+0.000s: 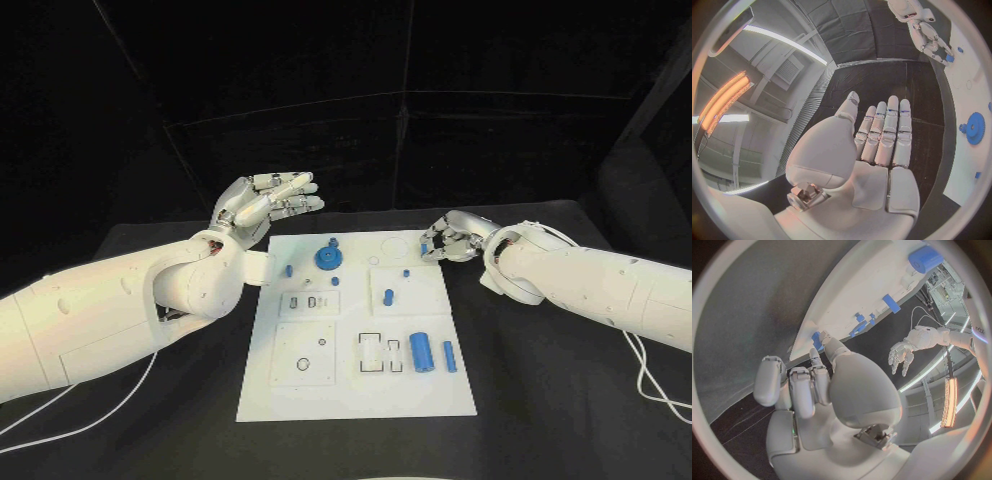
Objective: Assemble the parts on the task board
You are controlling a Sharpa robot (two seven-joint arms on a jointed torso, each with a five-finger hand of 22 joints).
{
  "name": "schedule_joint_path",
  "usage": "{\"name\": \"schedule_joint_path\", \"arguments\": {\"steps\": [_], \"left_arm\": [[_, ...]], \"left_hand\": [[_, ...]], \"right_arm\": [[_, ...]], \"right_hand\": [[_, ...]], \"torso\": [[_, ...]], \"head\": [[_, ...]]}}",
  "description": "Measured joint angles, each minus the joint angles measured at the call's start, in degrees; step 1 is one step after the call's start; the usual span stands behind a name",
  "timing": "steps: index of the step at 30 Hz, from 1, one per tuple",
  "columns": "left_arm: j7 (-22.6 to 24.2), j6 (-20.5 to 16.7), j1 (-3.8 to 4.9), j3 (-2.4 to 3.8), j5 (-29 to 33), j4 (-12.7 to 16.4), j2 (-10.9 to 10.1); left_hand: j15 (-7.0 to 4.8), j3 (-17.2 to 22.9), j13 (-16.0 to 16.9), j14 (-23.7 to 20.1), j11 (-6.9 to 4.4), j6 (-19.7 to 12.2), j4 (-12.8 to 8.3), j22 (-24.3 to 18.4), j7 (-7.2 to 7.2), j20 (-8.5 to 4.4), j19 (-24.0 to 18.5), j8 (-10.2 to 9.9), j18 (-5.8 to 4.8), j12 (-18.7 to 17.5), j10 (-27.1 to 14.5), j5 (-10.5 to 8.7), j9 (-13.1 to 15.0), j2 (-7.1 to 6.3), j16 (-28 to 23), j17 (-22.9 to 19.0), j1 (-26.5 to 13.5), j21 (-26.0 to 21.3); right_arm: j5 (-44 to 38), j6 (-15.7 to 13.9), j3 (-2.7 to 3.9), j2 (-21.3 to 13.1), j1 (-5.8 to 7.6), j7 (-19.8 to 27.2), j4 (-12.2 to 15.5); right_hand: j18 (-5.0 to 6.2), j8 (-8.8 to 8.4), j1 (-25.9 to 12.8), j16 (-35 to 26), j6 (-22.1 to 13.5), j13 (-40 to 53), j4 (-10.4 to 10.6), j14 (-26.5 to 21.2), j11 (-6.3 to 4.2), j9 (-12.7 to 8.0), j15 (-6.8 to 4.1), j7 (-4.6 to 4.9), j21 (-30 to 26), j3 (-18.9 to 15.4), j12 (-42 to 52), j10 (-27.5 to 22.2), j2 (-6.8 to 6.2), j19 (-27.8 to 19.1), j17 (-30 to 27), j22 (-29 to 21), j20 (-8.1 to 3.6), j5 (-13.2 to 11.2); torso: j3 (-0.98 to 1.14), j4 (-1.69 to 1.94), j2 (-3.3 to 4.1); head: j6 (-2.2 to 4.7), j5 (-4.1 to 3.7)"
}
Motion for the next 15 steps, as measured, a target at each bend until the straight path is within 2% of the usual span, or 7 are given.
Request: {"name": "schedule_joint_path", "arguments": {"steps": [11, 15], "left_arm": [[-0.1, 0.0, 0.0, 0.0, 0.0, 0.1, 0.0], [-0.1, 0.0, 0.0, 0.0, 0.0, 0.1, 0.0]], "left_hand": [[0.0, 0.0, 0.0, 0.0, 0.0, 0.0, 0.0, 0.0, 0.0, 0.0, 0.0, 0.0, 0.0, 0.0, 0.0, 0.0, 0.0, 0.0, 0.0, 0.0, 0.0, 0.0], [0.0, 0.0, 0.0, 0.0, 0.0, 0.0, 0.0, 0.0, 0.0, 0.0, 0.0, 0.0, 0.0, 0.0, 0.0, 0.0, 0.0, 0.0, 0.0, 0.1, 0.0, 0.0]], "right_arm": [[0.0, 0.1, 0.0, 0.3, 0.0, -0.2, 0.0], [0.0, 0.1, 0.0, 0.4, 0.0, -0.3, -0.1]], "right_hand": [[0.0, 1.17, 0.0, 0.0, 1.6, 0.0, -0.2, 0.0, 0.0, 0.5, 0.0, -0.44, 0.0, 0.2, 0.0, 0.0, 0.0, 0.0, 0.0, 0.0, 0.0, 0.0], [0.0, 1.62, -0.3, 0.0, 2.3, 0.0, -0.3, 0.0, 0.0, 0.6, 0.01, -0.61, 0.0, 0.3, 0.0, 0.0, 0.37, 0.0, 0.0, 0.0, 0.0, 0.0]], "torso": [[0.01, 0.01, 0.0], [0.01, 0.03, 0.01]], "head": [[-0.02, 0.16], [-0.08, 0.16]]}}
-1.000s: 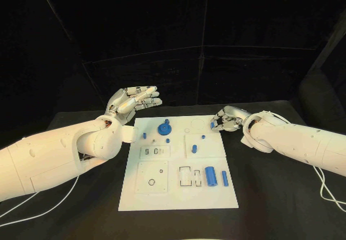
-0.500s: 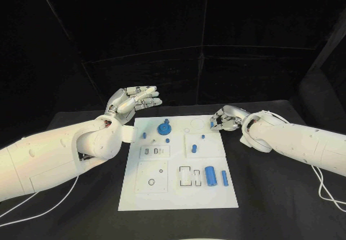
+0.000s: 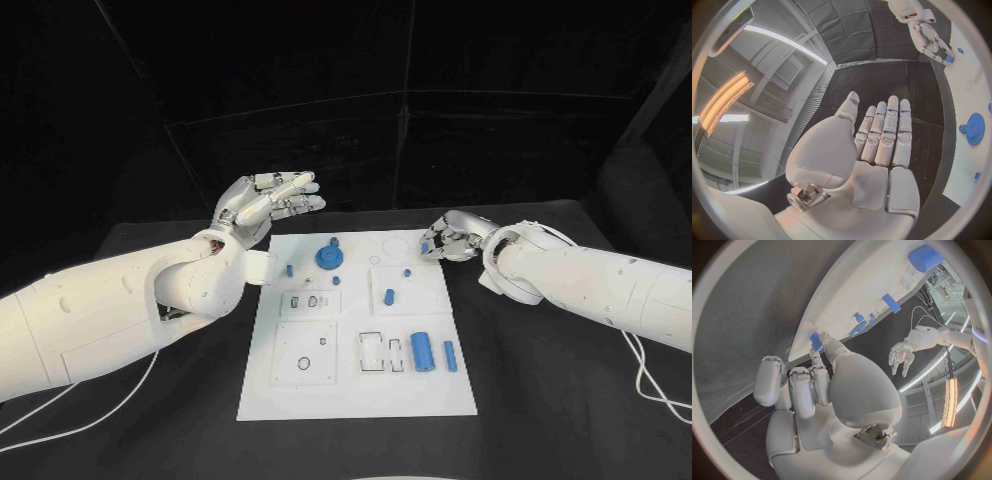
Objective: Assemble the parts on the task board
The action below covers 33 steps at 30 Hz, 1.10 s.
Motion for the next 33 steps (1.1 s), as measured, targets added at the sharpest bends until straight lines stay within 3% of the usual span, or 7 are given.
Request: {"name": "schedule_joint_path", "arguments": {"steps": [12, 24, 29, 33], "left_arm": [[-0.1, 0.0, 0.0, 0.0, 0.0, -0.2, -0.1], [-0.1, 0.0, 0.0, 0.0, 0.0, -0.2, -0.1], [-0.1, 0.0, 0.0, 0.0, 0.0, -0.2, -0.2], [-0.1, 0.0, 0.0, 0.0, 0.0, -0.2, -0.3]], "left_hand": [[0.0, 0.0, 0.0, 0.0, 0.0, 0.0, 0.0, 0.0, 0.0, 0.0, 0.0, 0.0, 0.0, 0.0, 0.0, 0.0, 0.0, 0.0, 0.0, 0.0, 0.0, 0.0], [0.0, 0.0, 0.0, 0.0, 0.0, 0.0, 0.0, 0.0, 0.0, 0.0, 0.0, 0.0, 0.0, 0.0, 0.0, 0.0, 0.0, 0.0, 0.0, 0.0, 0.0, 0.0], [0.0, 0.1, 0.0, 0.0, 0.0, 0.0, -0.1, 0.0, 0.0, 0.0, 0.0, 0.0, -0.01, 0.0, 0.0, 0.0, 0.0, 0.0, 0.0, 0.0, 0.0, 0.0], [0.0, 0.0, 0.0, 0.0, 0.0, 0.0, -0.3, 0.0, 0.0, 0.0, 0.0, 0.0, 0.0, 0.0, 0.0, 0.0, 0.0, 0.17, 0.0, 0.1, 0.2, 0.0]], "right_arm": [[0.0, 0.0, 0.0, 0.1, -0.01, -0.1, 0.0], [0.0, -0.6, 0.01, -0.1, -0.01, -0.5, 0.3], [0.6, -1.5, 0.01, -1.3, -0.01, -0.7, 2.9], [1.6, -2.2, 0.03, -3.0, 0.0, -1.4, 6.7]], "right_hand": [[0.0, 1.38, -0.2, 0.0, 2.7, 0.0, 0.5, 0.0, -0.44, 0.1, 0.0, -0.97, 0.0, 1.5, 0.0, 0.0, 1.89, 0.0, 0.0, 0.1, 0.0, 1.5], [0.0, 2.15, 0.2, 0.0, 3.9, 0.0, -0.3, -0.1, -1.05, 0.1, -0.77, -1.5, 0.0, 3.9, 0.0, -0.2, 3.08, -0.1, 0.0, 0.2, -0.54, 1.9], [0.0, 2.15, 0.3, 0.0, 3.9, 0.0, -0.3, 0.0, -1.05, 0.0, -0.82, -1.42, 0.0, 4.3, 0.0, -0.2, 3.08, 0.0, 0.0, 0.3, -0.83, 2.2], [0.0, 2.15, 0.3, 0.0, 4.0, 0.0, -0.3, 0.0, -1.04, -0.2, -0.82, -1.38, 0.0, 4.6, 0.0, -0.2, 3.07, 0.0, 0.0, 0.3, -0.83, 2.2]], "torso": [[0.0, -0.01, 0.01], [0.0, -0.02, 0.01], [-0.01, -0.09, 0.01], [-0.06, -0.14, -0.09]], "head": [[-0.18, 0.0], [-0.3, -0.1], [-0.3, -0.11], [-0.35, -0.27]]}}
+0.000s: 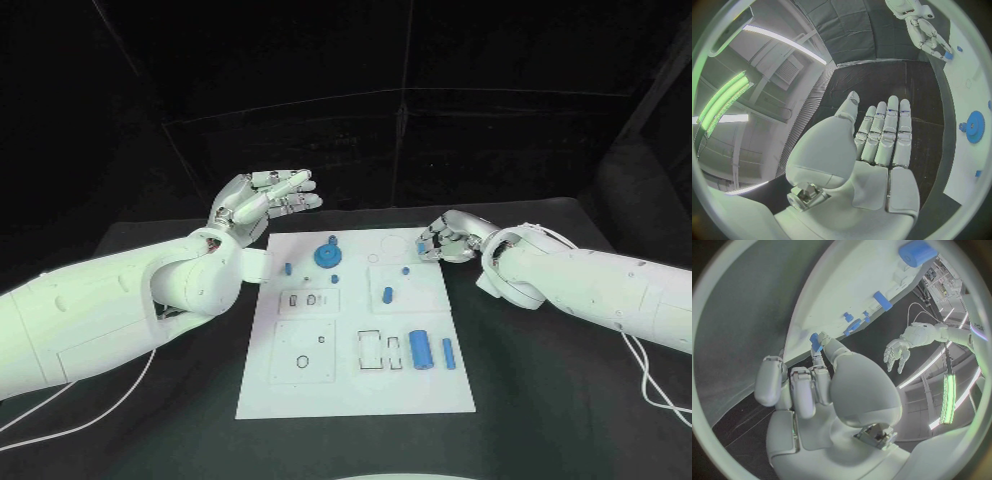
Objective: Assemble the parts on the task board
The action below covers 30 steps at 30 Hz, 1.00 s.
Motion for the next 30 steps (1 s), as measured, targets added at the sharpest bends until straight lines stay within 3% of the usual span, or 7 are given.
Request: {"name": "schedule_joint_path", "arguments": {"steps": [10, 16, 21, 24, 30], "left_arm": [[0.0, 0.1, 0.03, 0.0, 0.0, 0.1, -0.4], [-0.1, 0.2, 0.06, 0.0, 0.0, 0.1, -0.6], [-0.2, 0.4, 0.1, 0.0, 0.0, 0.1, -0.4], [-0.4, 0.4, 0.21, 0.0, 0.0, 0.1, -0.3], [-0.6, 0.5, 0.36, 0.0, 0.0, 0.0, -0.2]], "left_hand": [[-0.23, 0.2, 0.0, 0.6, -0.31, 0.3, -0.5, 0.0, -0.32, -0.21, 0.6, 0.0, 0.0, 0.0, 0.5, 0.0, 0.0, 0.28, 0.0, 0.3, 0.3, -0.2], [-0.46, 0.0, 0.0, 1.3, -0.57, 0.7, -0.6, 0.1, -0.72, -0.32, 1.1, 0.0, 0.0, 0.0, 1.0, 0.0, 0.1, 0.28, 0.0, 0.4, 0.3, -0.2], [-0.51, 0.0, 0.0, 1.8, -0.62, 0.9, -0.6, 0.1, -0.93, -0.71, 1.5, 0.2, 0.01, 0.0, 1.5, 0.0, 0.1, 0.28, 0.0, 0.6, 0.3, -0.2], [-0.72, -0.1, 0.0, 2.0, -0.84, 1.0, -0.7, 0.2, -1.05, -0.52, 1.8, 0.2, 0.0, 0.0, 1.7, 0.0, 0.1, 0.28, 0.0, 0.6, 0.3, -0.2], [-1.33, -0.2, 0.0, 3.4, -1.3, 2.0, -0.8, 0.3, -1.55, -1.05, 2.9, 0.2, 0.0, 0.0, 2.9, 0.0, 0.1, 0.35, 0.1, 1.0, 0.2, -0.2]], "right_arm": [[2.4, -1.6, 0.13, -2.3, 1.79, -3.9, 9.8], [2.8, -2.2, 0.11, -1.5, 2.79, -7.4, 13.9], [2.1, -2.3, 0.16, 1.0, 3.25, -10.1, 14.4], [1.3, -2.1, 0.12, 3.2, 3.3, -11.3, 13.5], [-0.9, -1.0, 0.11, 8.3, 3.26, -13.3, 11.6]], "right_hand": [[0.0, -0.16, -0.9, 0.0, 0.0, 0.0, 0.3, 0.0, 0.0, 0.0, 0.0, 0.01, 0.0, 0.3, 0.0, 0.0, -0.09, 0.0, 0.0, 0.2, 0.0, 0.0], [-0.01, -0.17, -1.1, 0.0, 0.0, 0.0, 0.3, 0.0, 0.0, 0.0, 0.0, 0.02, 0.0, 0.3, 0.0, 0.0, -0.17, 0.0, 0.0, 0.4, 0.0, -0.2], [0.0, -0.39, -1.1, 0.0, 0.0, 0.0, 0.5, 0.0, 0.0, -0.1, 0.0, 0.03, 0.0, 0.5, 0.0, 0.0, -0.17, 0.0, 0.0, 0.4, 0.0, -0.2], [-0.01, -0.49, -1.4, 0.0, -0.1, 0.0, 0.5, 0.0, 0.01, -0.1, 0.0, 0.03, 0.0, 0.5, 0.0, 0.0, -0.47, 0.0, 0.0, 0.4, 0.01, -0.2], [0.0, -0.6, -1.4, 0.0, -0.1, 0.0, 0.6, 0.0, 0.01, -0.2, 0.01, 0.04, 0.0, 0.6, 0.0, 0.0, -0.48, 0.0, 0.0, 0.4, 0.0, -0.2]], "torso": [[-0.4, 0.03, -0.38], [-0.69, 0.23, -0.68], [-0.95, 0.42, -0.98], [-1.1, 0.66, -1.12], [-1.36, 1.29, -1.36]], "head": [[0.07, -0.2], [-0.13, -0.01], [-0.31, 0.38], [-0.23, 0.54], [-0.69, 1.19]]}}
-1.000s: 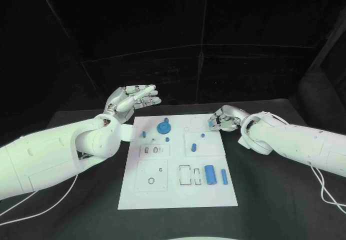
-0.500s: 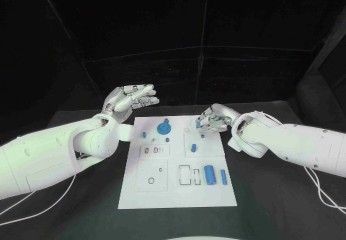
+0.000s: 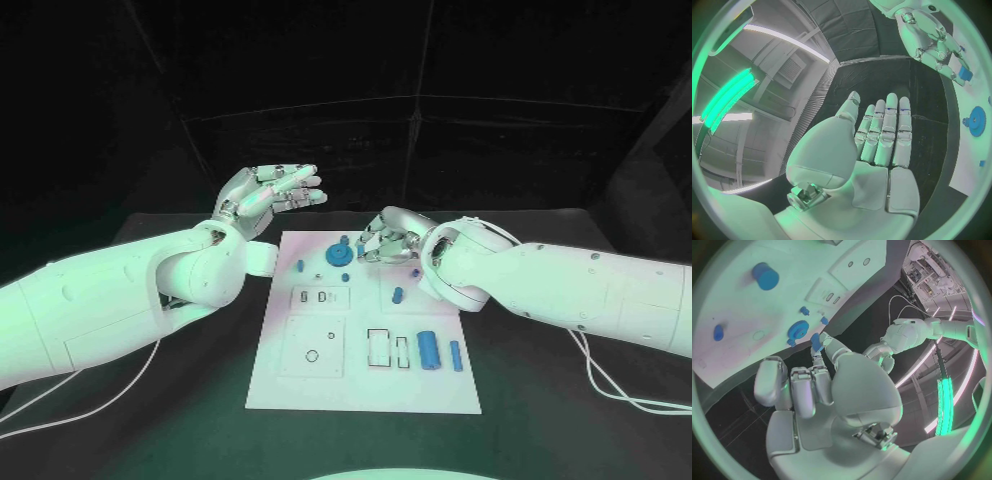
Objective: Assemble the parts on the task board
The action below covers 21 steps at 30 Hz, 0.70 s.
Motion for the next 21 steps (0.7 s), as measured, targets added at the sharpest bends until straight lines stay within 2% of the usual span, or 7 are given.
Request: {"name": "schedule_joint_path", "arguments": {"steps": [2, 7, 13, 21], "left_arm": [[-0.1, 0.0, 0.16, 0.0, 0.0, 0.0, 0.0], [-0.2, 0.0, 0.51, 0.0, 0.0, -0.1, 0.0], [-0.4, 0.0, 0.82, 0.0, 0.0, -0.2, 0.0], [-0.4, 0.0, 1.0, 0.0, 0.0, -0.2, 0.1]], "left_hand": [[-0.12, -0.2, 0.0, 0.3, -0.14, 0.2, -0.2, 0.0, -0.19, -0.26, 0.3, 0.0, 0.0, 0.0, 0.6, 0.0, 0.0, 0.2, 0.1, 0.1, -0.2, 0.2], [-0.22, -0.2, 0.0, 0.8, -0.34, 0.7, -0.2, 0.0, -0.29, -0.27, 0.3, 0.0, 0.0, 0.0, 1.2, 0.0, 0.0, 0.2, 0.1, 0.2, -0.2, 0.2], [-0.42, -0.2, 0.0, 1.0, -0.24, 0.9, -0.2, -0.1, -0.49, -0.26, 0.3, 0.0, 0.0, 0.0, 1.5, 0.0, 0.0, 0.2, 0.1, 0.3, -0.2, 0.0], [-0.42, -0.2, 0.0, 1.0, -0.24, 0.9, -0.2, -0.1, -0.49, -0.26, 0.3, 0.0, 0.0, 0.0, 1.5, 0.0, 0.0, 0.2, 0.1, 0.3, -0.2, 0.0]], "right_arm": [[-1.0, 0.5, 0.0, 1.3, -0.36, -0.6, -0.6], [-3.4, 1.6, -0.06, 4.0, -1.46, -2.0, -1.6], [-6.2, 2.7, -0.06, 6.2, -2.63, -3.3, -2.8], [-8.9, 3.4, -0.07, 7.7, -3.76, -4.3, -3.5]], "right_hand": [[0.0, -0.02, 0.0, 0.0, 0.0, 0.0, 0.0, 0.0, 0.0, 0.0, 0.0, 0.01, 0.0, 0.0, 0.0, 0.0, 0.0, 0.0, 0.0, 0.0, 0.0, 0.0], [0.0, -0.06, 0.0, 0.0, -0.1, 0.0, 0.0, 0.0, 0.0, 0.0, 0.0, 0.06, 0.0, 0.0, 0.0, 0.0, 0.0, 0.0, 0.0, 0.0, 0.0, 0.0], [0.0, -0.04, -0.2, 0.0, -0.2, 0.0, 0.0, 0.0, 0.0, 0.0, 0.0, 0.03, 0.0, 0.0, 0.0, 0.0, 0.15, 0.0, 0.0, 0.0, 0.0, 0.0], [0.0, 0.16, -0.3, 0.0, -0.3, 0.0, 0.0, 0.0, 0.0, 0.0, 0.0, 0.09, 0.0, 0.0, 0.0, 0.0, 0.13, 0.0, 0.0, 0.0, 0.0, 0.0]], "torso": [[-0.08, 0.14, -0.07], [-0.21, 0.19, -0.18], [-0.22, 0.25, -0.17], [-0.12, 0.27, -0.12]], "head": [[-0.12, 0.16], [-0.41, 0.59], [-0.65, 0.86], [-1.05, 1.43]]}}
